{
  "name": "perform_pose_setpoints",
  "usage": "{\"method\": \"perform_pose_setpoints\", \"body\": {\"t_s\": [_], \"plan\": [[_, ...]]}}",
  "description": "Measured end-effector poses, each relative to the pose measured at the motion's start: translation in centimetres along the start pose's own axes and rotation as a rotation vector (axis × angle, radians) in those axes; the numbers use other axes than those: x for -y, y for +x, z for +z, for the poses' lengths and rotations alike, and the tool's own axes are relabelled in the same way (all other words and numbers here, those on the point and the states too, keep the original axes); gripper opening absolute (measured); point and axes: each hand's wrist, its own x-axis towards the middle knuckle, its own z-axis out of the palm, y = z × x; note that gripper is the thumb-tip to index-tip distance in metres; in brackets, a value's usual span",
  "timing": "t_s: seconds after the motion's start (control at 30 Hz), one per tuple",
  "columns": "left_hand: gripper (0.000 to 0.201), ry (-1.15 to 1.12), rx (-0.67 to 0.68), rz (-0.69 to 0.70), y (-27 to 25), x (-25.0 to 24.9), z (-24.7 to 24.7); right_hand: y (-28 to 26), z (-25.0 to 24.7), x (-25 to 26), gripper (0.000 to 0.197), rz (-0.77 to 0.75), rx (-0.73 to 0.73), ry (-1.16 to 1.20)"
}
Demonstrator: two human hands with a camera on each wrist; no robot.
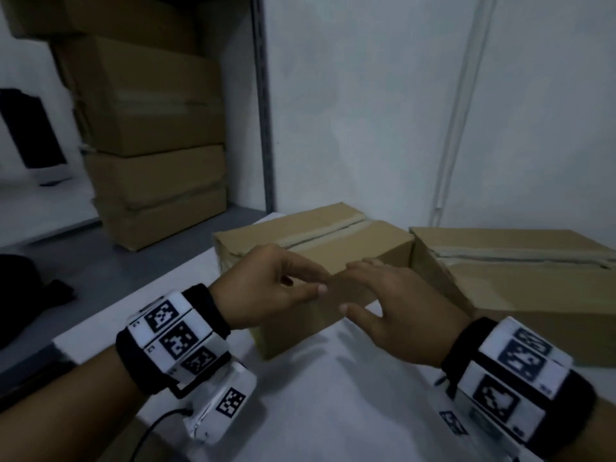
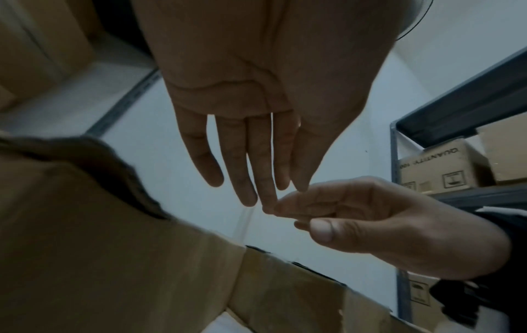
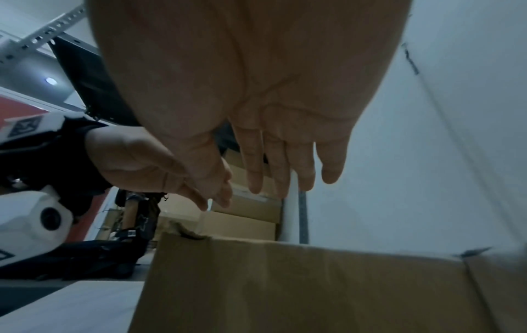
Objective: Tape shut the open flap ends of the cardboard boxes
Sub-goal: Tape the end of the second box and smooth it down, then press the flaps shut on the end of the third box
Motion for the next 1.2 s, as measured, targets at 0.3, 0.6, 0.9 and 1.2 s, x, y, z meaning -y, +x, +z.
{"method": "perform_pose_setpoints", "body": {"t_s": [0.3, 0.6, 0.9, 1.2], "plan": [[0.044, 0.269, -0.003, -0.103, -3.2, 5.1, -1.5, 4.4, 4.1, 3.0, 0.036, -0.202, -0.011, 0.136], [0.039, 0.247, -0.126, -0.06, -2.6, 5.0, 0.7, 4.5, 4.3, 0.1, 0.035, -0.208, -0.054, 0.137], [0.018, 0.262, -0.136, -0.02, -1.4, 4.1, 0.3, 4.4, 5.2, 0.1, 0.024, -0.205, -0.292, 0.152], [0.019, 0.395, -0.143, 0.013, -1.1, 4.1, 0.3, 4.5, 5.1, -0.9, 0.025, -0.149, -0.206, 0.246]]}}
